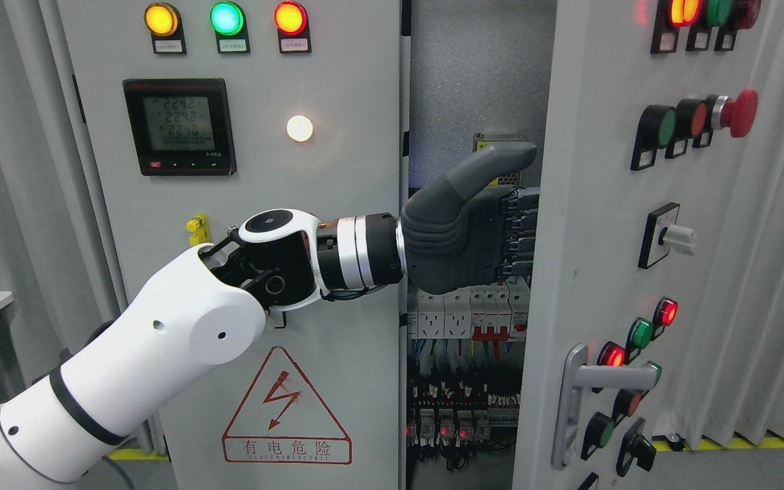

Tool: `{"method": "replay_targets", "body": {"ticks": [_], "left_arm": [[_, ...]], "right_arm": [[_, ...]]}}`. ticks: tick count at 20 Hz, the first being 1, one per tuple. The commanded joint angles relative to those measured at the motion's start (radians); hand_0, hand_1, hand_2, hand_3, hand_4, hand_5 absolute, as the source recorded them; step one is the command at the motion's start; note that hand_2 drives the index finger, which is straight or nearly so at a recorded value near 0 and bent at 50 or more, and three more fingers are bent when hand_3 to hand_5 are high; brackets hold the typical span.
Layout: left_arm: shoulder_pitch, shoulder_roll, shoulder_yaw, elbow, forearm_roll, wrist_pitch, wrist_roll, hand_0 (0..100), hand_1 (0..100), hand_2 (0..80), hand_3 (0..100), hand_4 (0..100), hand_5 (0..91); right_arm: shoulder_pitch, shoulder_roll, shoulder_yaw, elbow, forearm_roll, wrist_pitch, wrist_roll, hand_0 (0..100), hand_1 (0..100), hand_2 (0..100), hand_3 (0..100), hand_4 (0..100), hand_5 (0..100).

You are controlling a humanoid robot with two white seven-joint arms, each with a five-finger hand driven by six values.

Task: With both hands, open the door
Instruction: 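Push the button-panel door outward with the left hand, swinging it open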

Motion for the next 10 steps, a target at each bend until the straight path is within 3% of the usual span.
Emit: {"method": "replay_targets", "body": {"ticks": [1, 5, 10], "left_arm": [[-0.008, -0.034, -0.020, -0.085, -0.001, 0.000, 0.003, 30, 0, 2.7, 3, 4, 0.0], [-0.020, -0.032, -0.020, -0.122, -0.001, 0.000, 0.012, 30, 0, 2.6, 3, 4, 0.0], [-0.027, -0.049, -0.020, -0.131, -0.001, 0.000, 0.069, 30, 0, 2.7, 3, 4, 0.0]], "right_arm": [[0.000, 0.000, 0.001, 0.000, 0.000, -0.001, 0.001, 22, 0, 0, 0, 0, 0], [0.000, 0.000, 0.001, 0.000, 0.000, -0.001, 0.001, 22, 0, 0, 0, 0, 0], [0.000, 0.000, 0.001, 0.000, 0.000, 0.001, 0.001, 22, 0, 0, 0, 0, 0]]}}
